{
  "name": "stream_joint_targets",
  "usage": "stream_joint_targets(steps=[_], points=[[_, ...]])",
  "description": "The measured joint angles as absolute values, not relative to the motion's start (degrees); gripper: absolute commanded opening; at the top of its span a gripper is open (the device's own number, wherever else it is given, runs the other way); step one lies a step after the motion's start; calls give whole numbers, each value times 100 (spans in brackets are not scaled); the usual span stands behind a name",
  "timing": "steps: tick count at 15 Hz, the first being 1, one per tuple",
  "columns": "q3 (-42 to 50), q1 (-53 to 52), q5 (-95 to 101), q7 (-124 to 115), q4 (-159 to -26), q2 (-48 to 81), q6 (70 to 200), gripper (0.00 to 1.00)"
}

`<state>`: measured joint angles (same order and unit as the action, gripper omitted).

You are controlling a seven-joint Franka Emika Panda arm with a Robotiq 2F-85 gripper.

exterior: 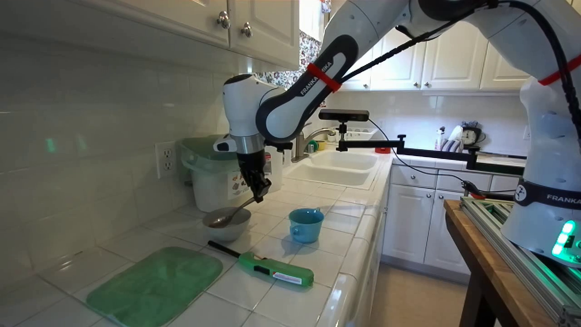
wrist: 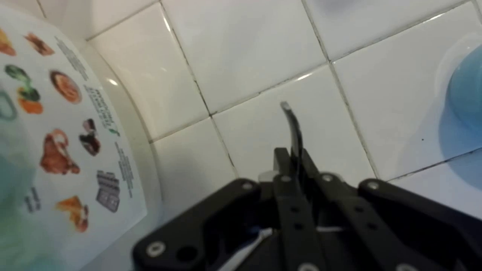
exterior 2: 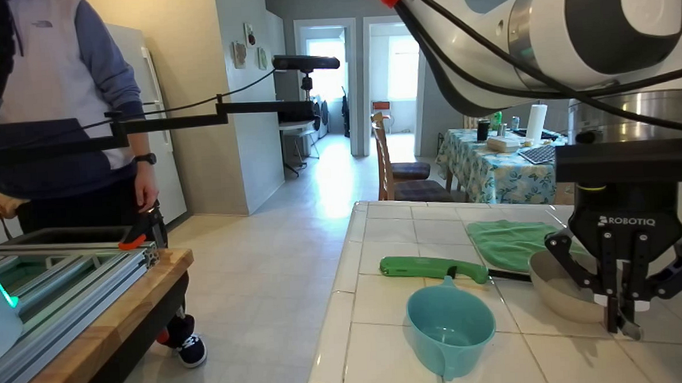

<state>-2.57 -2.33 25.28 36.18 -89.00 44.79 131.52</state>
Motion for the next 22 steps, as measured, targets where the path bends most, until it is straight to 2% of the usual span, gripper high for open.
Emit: stream_joint_targets(steps=[20,21,22], points=[[-204,-266,2532,3601,-9094,4266,13038,2],[-204,-269,2532,3601,-9094,4266,13038,31],[-204,-272,2532,3601,-9094,4264,13038,32]])
